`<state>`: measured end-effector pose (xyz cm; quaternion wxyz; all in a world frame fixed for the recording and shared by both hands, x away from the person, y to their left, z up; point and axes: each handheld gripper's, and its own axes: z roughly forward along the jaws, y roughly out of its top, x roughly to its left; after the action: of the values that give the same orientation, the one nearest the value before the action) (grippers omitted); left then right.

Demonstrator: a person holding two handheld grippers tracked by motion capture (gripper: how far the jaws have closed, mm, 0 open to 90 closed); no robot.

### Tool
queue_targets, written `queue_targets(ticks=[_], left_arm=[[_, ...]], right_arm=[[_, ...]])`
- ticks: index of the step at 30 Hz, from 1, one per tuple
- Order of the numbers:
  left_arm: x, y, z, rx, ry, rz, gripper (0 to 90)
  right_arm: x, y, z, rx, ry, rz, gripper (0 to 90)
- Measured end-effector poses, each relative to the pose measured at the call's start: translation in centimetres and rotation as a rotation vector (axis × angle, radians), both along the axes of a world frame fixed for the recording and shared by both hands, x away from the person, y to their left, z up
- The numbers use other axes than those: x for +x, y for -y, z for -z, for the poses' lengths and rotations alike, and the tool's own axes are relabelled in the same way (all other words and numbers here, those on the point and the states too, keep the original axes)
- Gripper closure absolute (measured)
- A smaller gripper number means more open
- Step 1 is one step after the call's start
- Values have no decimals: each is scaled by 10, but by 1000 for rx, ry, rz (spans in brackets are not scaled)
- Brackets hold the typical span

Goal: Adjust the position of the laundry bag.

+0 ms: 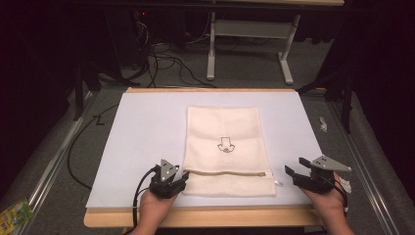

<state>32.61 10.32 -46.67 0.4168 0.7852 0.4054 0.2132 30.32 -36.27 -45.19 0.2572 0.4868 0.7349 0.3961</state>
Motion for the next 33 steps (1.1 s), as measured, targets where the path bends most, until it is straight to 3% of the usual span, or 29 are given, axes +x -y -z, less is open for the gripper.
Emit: queue_targets(ticks=[1,2,8,13,16,18,23,25,27,31,33], left_arm=[[0,-1,-1,-11,8,1,467],[1,-3,-2,-29,10,3,409],[2,-3,-1,-35,22,20,354],[3,-5,-2,-58,32,22,352],[4,-7,-3,-84,26,14,356],[5,-8,-4,-88,17,11,357],[6,-9,-5,-86,15,14,356],[6,-9,-5,-86,13,15,356],[5,-9,-5,-85,15,16,355],[6,-8,-6,-79,14,12,348],[5,-8,-6,-82,13,16,347]], right_arm=[[0,-1,0,0,-3,-6,370],[-1,-6,0,-1,-6,-15,384],[-1,-21,0,14,-18,-49,449],[5,-40,8,10,-97,-68,506],[12,-48,15,-26,-145,-71,590],[17,-49,21,0,-192,-82,635],[17,-50,23,14,-213,-104,655],[14,-54,24,-15,-194,-109,661],[14,-54,25,-11,-196,-107,666],[15,-54,24,5,-214,-126,813],[16,-55,24,5,-217,-140,839]])
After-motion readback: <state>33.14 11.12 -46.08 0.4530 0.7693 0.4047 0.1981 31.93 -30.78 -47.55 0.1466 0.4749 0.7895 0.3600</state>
